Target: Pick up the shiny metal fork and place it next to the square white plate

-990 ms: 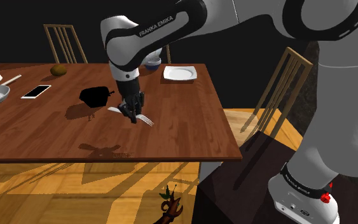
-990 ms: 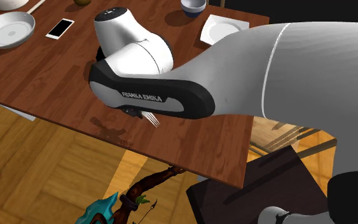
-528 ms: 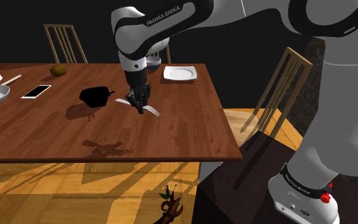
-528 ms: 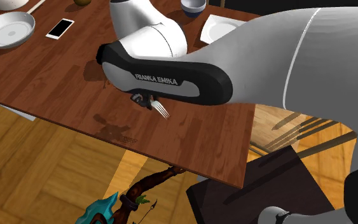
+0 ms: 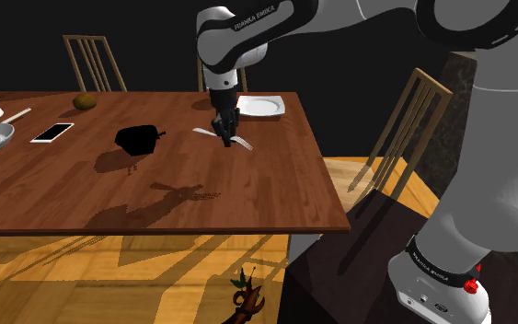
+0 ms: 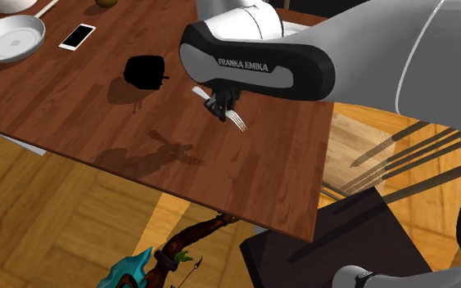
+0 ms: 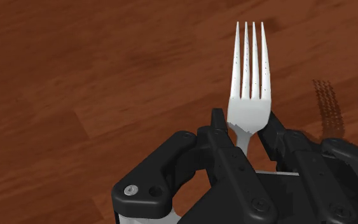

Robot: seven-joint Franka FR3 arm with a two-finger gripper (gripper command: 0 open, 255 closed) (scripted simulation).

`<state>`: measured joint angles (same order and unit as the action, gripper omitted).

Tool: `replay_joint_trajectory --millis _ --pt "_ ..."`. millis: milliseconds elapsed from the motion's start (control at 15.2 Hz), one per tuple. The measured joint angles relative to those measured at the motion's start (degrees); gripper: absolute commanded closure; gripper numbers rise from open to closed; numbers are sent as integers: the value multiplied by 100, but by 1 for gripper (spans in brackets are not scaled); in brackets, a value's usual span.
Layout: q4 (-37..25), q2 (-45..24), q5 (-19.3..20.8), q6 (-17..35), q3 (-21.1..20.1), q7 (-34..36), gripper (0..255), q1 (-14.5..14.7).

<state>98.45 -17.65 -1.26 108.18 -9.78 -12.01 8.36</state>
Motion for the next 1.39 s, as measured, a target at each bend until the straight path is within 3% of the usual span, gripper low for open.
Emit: replay_joint_trajectory --millis 660,1254,1386 --pt "-298 -162 52 -186 437 -1165 255 -753" --pt "-1402 -867 108 -612 788 -2145 255 -1408" --pt "-1415 -966 112 -530 814 -2228 255 -1465"
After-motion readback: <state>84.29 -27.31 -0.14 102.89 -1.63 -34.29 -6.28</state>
